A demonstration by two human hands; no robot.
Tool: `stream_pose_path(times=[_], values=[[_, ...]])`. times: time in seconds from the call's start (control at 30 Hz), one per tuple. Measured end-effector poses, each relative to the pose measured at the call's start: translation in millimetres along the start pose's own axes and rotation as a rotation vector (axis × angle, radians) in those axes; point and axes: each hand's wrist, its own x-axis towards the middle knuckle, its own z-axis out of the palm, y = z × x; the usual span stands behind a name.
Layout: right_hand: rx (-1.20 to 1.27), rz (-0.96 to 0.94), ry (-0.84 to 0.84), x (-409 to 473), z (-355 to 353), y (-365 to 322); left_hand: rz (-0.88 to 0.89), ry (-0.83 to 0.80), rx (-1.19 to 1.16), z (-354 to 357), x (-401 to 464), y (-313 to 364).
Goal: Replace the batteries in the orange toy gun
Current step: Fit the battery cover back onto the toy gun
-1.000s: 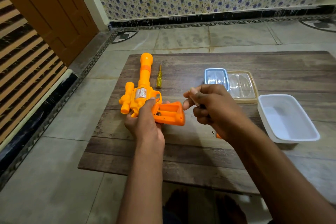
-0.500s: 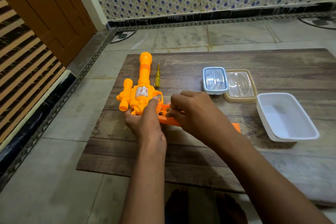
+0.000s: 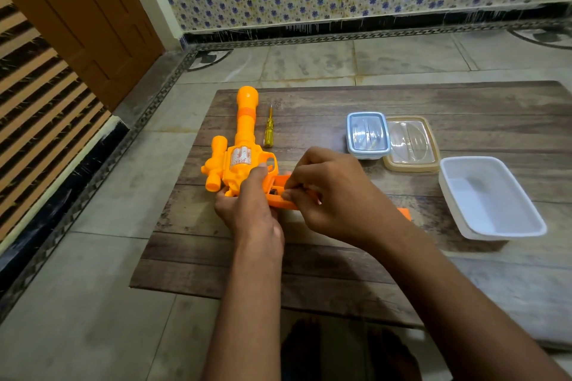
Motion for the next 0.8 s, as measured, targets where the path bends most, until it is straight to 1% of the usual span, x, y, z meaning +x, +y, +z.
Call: stream_pose_path(times=[0.33,0.47,0.67,0.73,0.8], values=[[0.084,0.118,0.048,-1.2,-8.9,3.1,-0.034,-0.015,-0.023,-0.2,-2.6,2.0],[0.057,0.106,0.002,0.7,-8.7,-0.3,-0.022,-0.019,-0.023,-0.2,-2.5,1.5],[0.016,0.064,-0.019,0.8,1.3,-2.0,-0.039,-0.035,-0.020,-0.7,-1.1,1.1],[0.035,0.105,0.029,0.3,2.2,-3.1,-0.036,-0.041,-0.029,-0.3,-2.3,2.4],[0.063,0.190,0.166,0.1,-0.5,-3.8,-0.035,-0.036,-0.027,0.4,-4.2,3.7]])
